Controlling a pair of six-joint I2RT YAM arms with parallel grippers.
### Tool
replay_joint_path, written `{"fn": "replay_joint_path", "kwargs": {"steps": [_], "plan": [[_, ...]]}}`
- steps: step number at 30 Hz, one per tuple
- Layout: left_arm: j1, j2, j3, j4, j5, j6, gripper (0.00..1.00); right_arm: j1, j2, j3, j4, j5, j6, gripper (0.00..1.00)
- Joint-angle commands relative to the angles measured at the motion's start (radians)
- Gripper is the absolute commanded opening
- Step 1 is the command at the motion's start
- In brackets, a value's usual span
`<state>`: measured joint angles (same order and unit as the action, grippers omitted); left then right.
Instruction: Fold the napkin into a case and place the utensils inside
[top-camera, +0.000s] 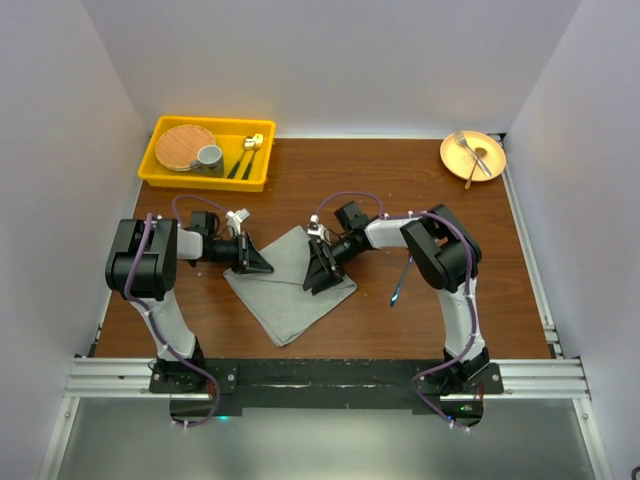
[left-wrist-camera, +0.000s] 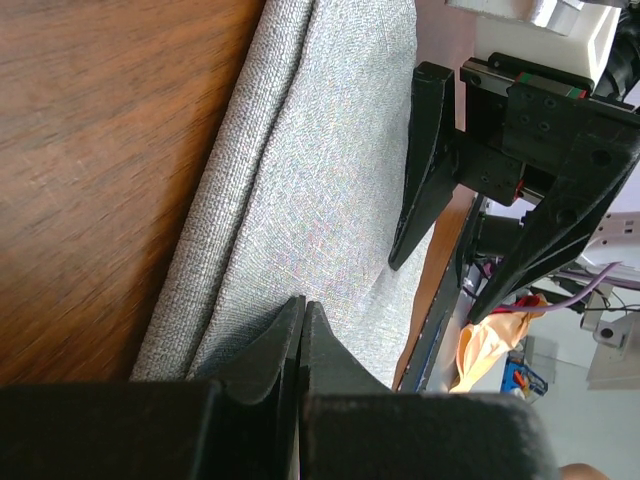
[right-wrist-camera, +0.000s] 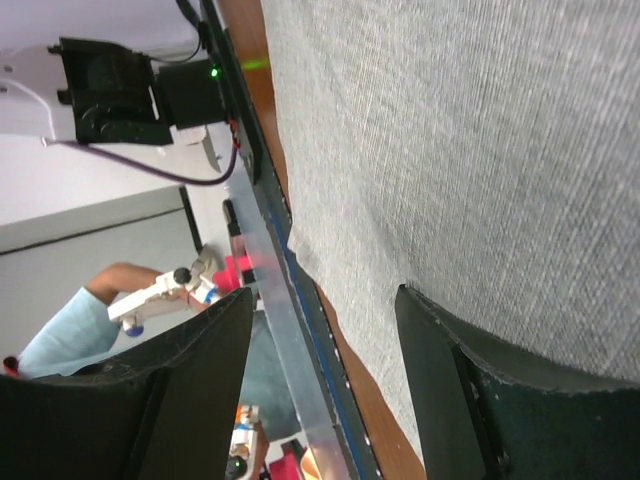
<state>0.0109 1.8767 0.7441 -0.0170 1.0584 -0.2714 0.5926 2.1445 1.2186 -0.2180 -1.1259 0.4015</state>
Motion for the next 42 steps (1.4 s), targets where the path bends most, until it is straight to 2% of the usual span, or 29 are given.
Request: {"fn": "replay_joint_path", "kwargs": {"steps": [1, 7, 14, 19, 23, 25, 29, 31, 36, 42], "plan": [[0.006, 0.029, 0.011, 0.019, -0.133, 0.031, 0.0, -0.03, -0.031, -0.042, -0.125, 0.057, -0.133, 0.65], [0.021, 0.032, 0.011, -0.021, -0.147, 0.038, 0.0, -0.073, -0.069, -0.068, -0.251, 0.072, -0.272, 0.66], [0.027, 0.036, 0.015, -0.037, -0.141, 0.052, 0.0, -0.105, -0.067, -0.1, -0.293, 0.092, -0.36, 0.66], [0.024, -0.01, 0.029, -0.031, -0.02, 0.093, 0.01, -0.106, -0.055, -0.062, -0.288, 0.112, -0.355, 0.64], [0.018, -0.129, 0.049, -0.038, 0.06, 0.112, 0.19, -0.105, -0.051, -0.025, -0.311, 0.141, -0.369, 0.6], [0.015, -0.172, 0.066, -0.079, 0.077, 0.138, 0.22, -0.106, -0.049, -0.019, -0.316, 0.152, -0.369, 0.57], [0.017, -0.192, 0.112, -0.266, 0.069, 0.245, 0.24, -0.108, -0.044, -0.019, -0.314, 0.179, -0.365, 0.53], [0.021, -0.197, 0.107, -0.279, 0.055, 0.25, 0.24, -0.108, -0.044, -0.021, -0.311, 0.184, -0.362, 0.52], [0.061, -0.142, 0.09, -0.253, 0.037, 0.225, 0.25, -0.108, -0.035, -0.002, -0.325, 0.204, -0.363, 0.52], [0.15, -0.004, 0.116, -0.27, 0.018, 0.291, 0.25, -0.114, -0.025, 0.007, -0.346, 0.227, -0.377, 0.52]]}}
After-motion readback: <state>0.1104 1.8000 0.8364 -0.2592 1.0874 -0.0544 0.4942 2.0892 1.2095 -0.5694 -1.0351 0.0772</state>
